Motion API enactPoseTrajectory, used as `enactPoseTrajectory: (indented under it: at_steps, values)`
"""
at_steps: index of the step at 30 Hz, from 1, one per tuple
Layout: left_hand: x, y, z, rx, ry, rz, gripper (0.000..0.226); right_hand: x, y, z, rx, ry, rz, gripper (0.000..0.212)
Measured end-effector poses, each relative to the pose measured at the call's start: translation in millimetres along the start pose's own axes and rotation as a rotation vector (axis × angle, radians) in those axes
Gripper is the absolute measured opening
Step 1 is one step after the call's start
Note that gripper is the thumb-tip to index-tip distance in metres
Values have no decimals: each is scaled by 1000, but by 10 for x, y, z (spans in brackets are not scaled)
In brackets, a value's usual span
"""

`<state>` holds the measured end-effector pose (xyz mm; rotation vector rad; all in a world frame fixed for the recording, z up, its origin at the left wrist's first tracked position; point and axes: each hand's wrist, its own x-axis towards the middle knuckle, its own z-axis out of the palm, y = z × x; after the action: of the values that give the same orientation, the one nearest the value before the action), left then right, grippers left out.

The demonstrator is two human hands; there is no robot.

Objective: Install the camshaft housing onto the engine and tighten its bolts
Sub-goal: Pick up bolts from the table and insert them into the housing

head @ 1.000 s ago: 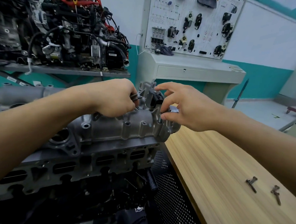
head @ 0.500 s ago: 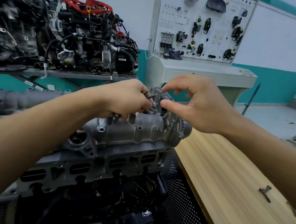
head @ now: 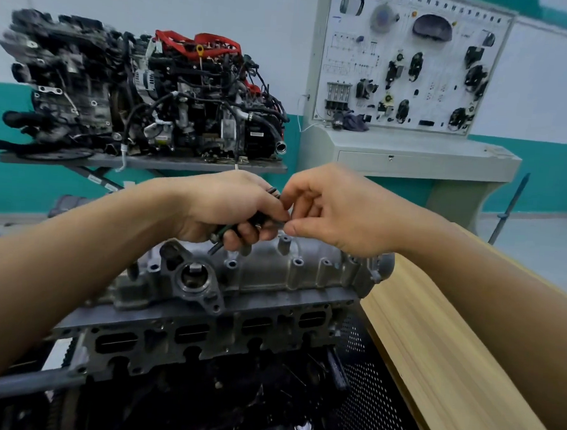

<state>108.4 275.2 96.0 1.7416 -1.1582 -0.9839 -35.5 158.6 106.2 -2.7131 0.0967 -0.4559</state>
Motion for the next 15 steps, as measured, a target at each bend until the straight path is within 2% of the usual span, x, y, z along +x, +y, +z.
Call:
enactPoseTrajectory:
  at_steps: [4, 6, 9, 12, 15]
  values:
    - [3, -20, -138, -31, -114, -41, 17, -73, 51, -37, -73, -41, 3, 27]
    - [-3, -48, -235, 16, -93, -28, 28, -146, 139, -74, -80, -24, 7, 36]
    - [-7, -99, -326, 220, 133, 30, 22, -250, 266, 5, 33, 68, 10, 50]
    - [48, -180, -286, 634, 369, 144, 23, -317, 336, 277, 155, 152, 11, 64]
    - [106, -275, -213, 809, 422, 181, 19, -351, 390, 521, 277, 272, 12, 61]
